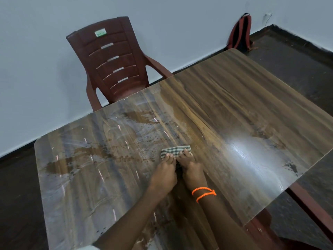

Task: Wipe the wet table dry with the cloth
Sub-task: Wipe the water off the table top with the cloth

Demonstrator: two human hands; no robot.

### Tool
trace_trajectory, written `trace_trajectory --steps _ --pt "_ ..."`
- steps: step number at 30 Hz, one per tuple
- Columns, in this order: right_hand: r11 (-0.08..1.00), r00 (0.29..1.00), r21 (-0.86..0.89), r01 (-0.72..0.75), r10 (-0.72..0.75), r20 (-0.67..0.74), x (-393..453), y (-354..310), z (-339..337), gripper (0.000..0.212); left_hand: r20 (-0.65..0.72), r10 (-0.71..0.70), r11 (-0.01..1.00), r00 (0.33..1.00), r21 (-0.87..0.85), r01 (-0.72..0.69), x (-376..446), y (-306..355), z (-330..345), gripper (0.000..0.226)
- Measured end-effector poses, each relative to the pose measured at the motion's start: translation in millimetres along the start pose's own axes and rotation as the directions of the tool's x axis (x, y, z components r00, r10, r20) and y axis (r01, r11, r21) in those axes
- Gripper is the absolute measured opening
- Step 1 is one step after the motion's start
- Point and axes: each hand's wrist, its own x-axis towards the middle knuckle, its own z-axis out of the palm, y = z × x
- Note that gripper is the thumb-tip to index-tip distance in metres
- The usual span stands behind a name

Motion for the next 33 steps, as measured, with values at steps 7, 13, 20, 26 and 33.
trace_trajectory --steps 7,13,20,26,33 --pt "0.999 0.999 0.003 0.052 -0.052 -0.005 -38.6 28.7 -22.8 0.046 0.064 0.087 0.996 0.994 -0.024 -0.086 -20.0 29.5 7.7 0.068" --pt "0.997 0.989 -0.031 -0.074 0.069 -0.132 14.2 50.9 -40.5 0.042 0.011 0.11 0.993 0.994 -0.048 -0.109 49.4 40.3 -1.4 0.06" --pt "0.998 0.999 -0.07 0.004 -0.007 -0.036 92.1 24.9 -20.8 0.039 -0.05 -0.069 0.996 0.996 -0.051 0.066 85.0 -1.4 -24.7 0.051" --pt "0.976 0.977 0.05 0.212 -0.214 0.025 50.0 12.8 -6.8 0.039 -0.063 -0.139 0.982 0.988 -0.141 0.129 17.8 -8.4 -8.8 0.067" --pt "0.989 0.988 0.0 0.149 -0.149 -0.048 46.2 59.3 -46.9 0.036 -0.057 0.017 0.991 0.998 -0.129 -0.024 48.2 30.8 4.6 0.066"
